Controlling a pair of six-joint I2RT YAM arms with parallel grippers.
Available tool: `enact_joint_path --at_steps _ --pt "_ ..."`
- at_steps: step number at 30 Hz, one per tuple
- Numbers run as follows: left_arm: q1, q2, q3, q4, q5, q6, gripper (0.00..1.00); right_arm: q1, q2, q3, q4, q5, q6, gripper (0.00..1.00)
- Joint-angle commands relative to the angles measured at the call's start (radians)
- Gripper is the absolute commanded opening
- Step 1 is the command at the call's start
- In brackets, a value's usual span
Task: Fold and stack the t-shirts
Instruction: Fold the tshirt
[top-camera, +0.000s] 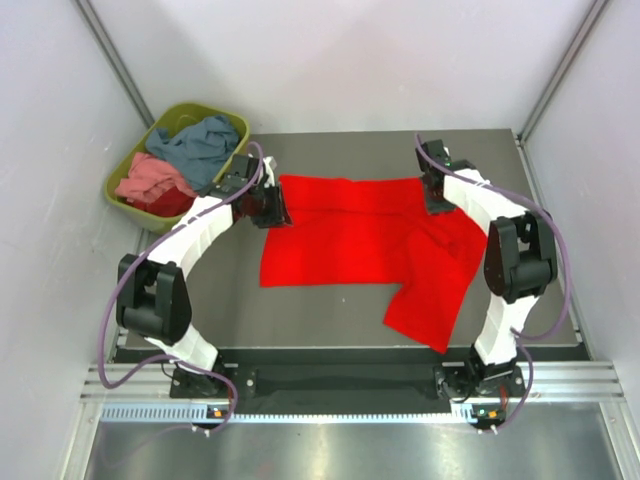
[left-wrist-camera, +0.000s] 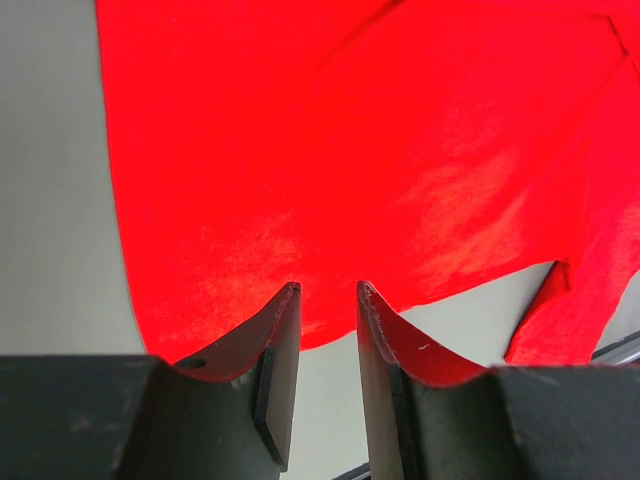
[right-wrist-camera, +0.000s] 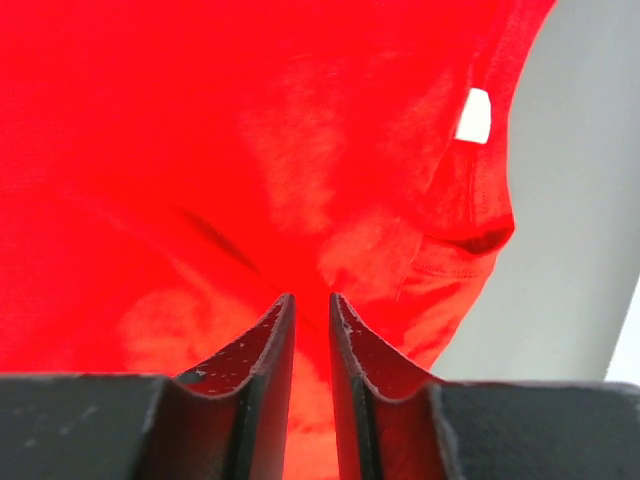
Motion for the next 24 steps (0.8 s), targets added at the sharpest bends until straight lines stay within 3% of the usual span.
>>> enact_joint_path --at_steps 1,6,15,24 --pt "0.003 -0.053 -0.004 0.016 -0.006 0.008 0.34 0.034 -0.096 -0.004 -0.037 0.0 -0.023 0.19" --pt "0.003 -0.056 -0.006 0.02 0.003 0.008 0.34 0.068 -0.159 -0.127 -0.002 -0.189 -0.047 0.13" --pt "0.003 -0.058 -0.006 0.025 0.013 0.008 0.34 0.066 -0.081 -0.152 0.007 -0.218 -0.043 0.1" --pt "0.003 -0.062 -0.007 0.019 0.0 0.013 0.34 0.04 -0.01 -0.149 0.018 -0.105 -0.043 0.1"
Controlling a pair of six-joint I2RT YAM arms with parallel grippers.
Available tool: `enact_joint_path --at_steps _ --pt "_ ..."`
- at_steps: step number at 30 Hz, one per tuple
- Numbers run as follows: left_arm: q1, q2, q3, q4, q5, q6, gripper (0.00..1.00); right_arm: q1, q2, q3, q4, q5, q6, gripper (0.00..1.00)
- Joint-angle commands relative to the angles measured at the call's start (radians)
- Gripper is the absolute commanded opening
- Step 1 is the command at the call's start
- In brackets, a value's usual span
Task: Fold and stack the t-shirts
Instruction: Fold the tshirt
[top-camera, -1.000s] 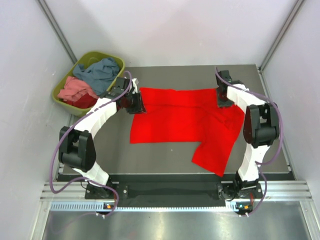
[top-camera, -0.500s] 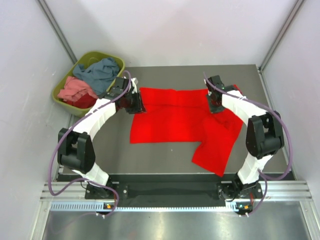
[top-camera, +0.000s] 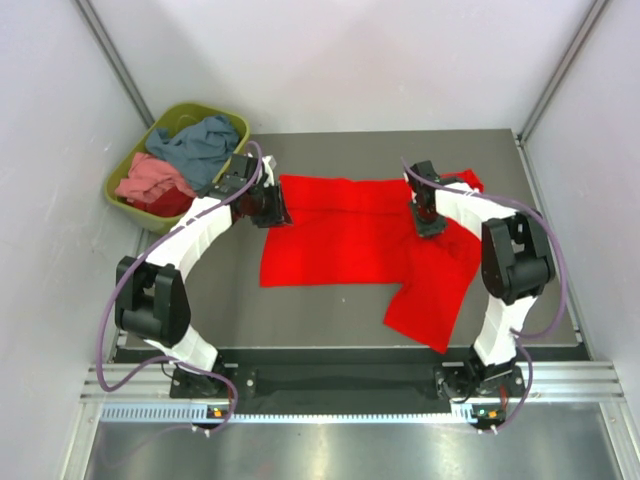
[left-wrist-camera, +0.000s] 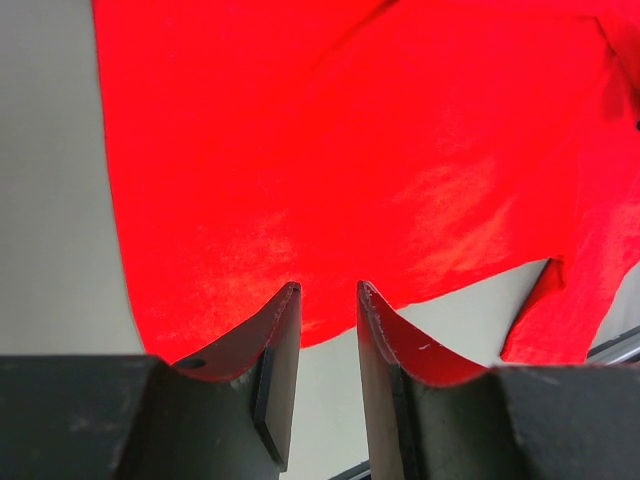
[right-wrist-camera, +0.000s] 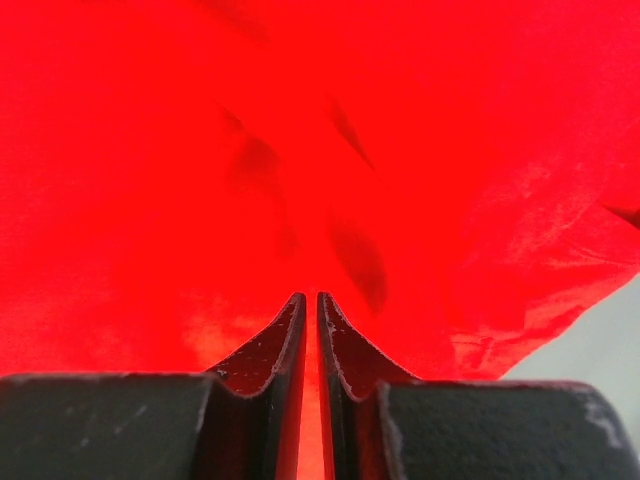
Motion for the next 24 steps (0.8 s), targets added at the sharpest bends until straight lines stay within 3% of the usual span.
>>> enact_joint_path --at_steps 1,11,24 --pt "0.003 -0.045 -0.005 0.02 -0.004 0.012 0.34 -0.015 0.006 0.0 0.022 0.073 -0.014 0.1" --pt "0.003 -0.042 -0.002 0.018 -0.007 0.011 0.34 -0.041 0.04 0.011 0.048 0.167 -0.056 0.16" --pt "0.003 -0.045 -0.002 0.015 -0.015 0.014 0.34 -0.075 0.098 0.039 0.068 0.125 -0.062 0.21"
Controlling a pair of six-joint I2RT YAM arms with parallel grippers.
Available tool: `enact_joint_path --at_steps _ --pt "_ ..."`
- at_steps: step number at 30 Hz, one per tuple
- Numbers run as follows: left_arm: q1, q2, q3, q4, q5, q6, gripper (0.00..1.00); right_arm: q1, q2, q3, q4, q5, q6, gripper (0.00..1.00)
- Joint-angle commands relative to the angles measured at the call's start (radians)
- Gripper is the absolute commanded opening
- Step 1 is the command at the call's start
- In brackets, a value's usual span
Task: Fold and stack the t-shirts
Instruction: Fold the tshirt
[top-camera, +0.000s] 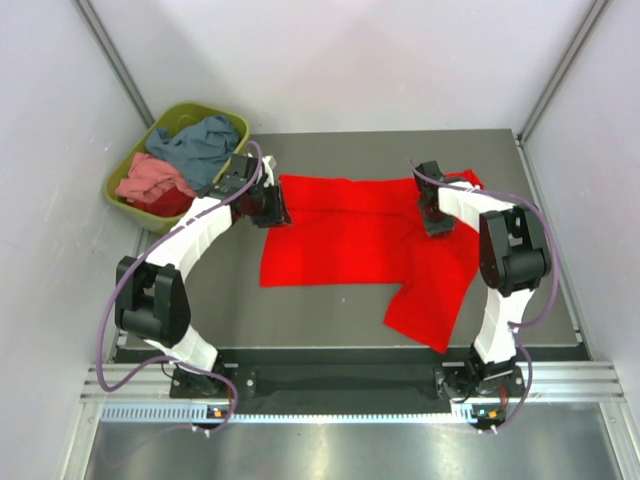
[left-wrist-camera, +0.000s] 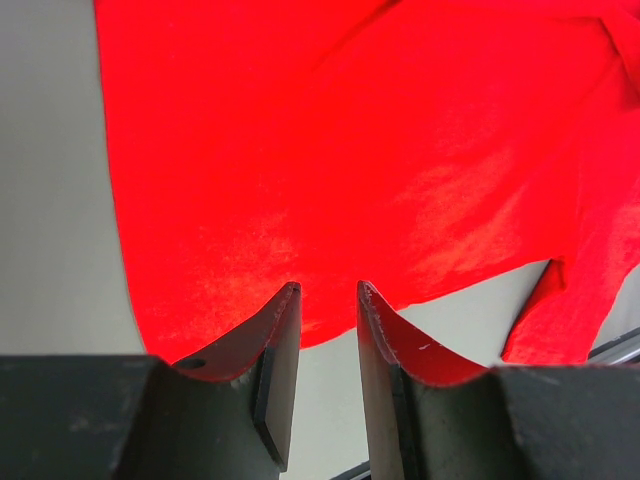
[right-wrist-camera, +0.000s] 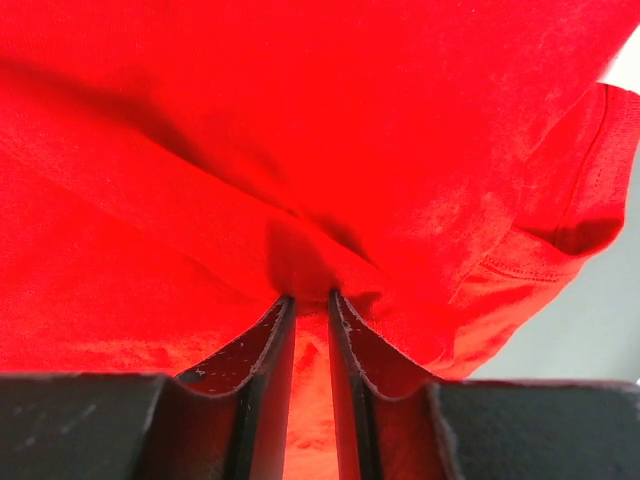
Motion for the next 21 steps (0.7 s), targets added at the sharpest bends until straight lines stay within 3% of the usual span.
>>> enact_joint_path --at_steps 1,4,9,21 --pt "0.003 -0.042 -0.002 0.018 -0.012 0.014 0.34 -0.018 0.03 0.026 0.02 0.003 -0.017 0.2" --pt "0.003 -0.044 -0.004 0.017 -0.014 0.014 0.34 -0.021 0.033 0.02 0.026 -0.009 -0.017 0.16" --pt "0.003 -0.045 -0.004 0.015 -0.015 0.014 0.34 -0.02 0.027 0.023 0.02 -0.025 -0.014 0.0" --pt "0.003 -0.044 -0.001 0.017 -0.014 0.011 0.34 -0.02 -0.085 0.058 -0.075 -0.14 0.015 0.0"
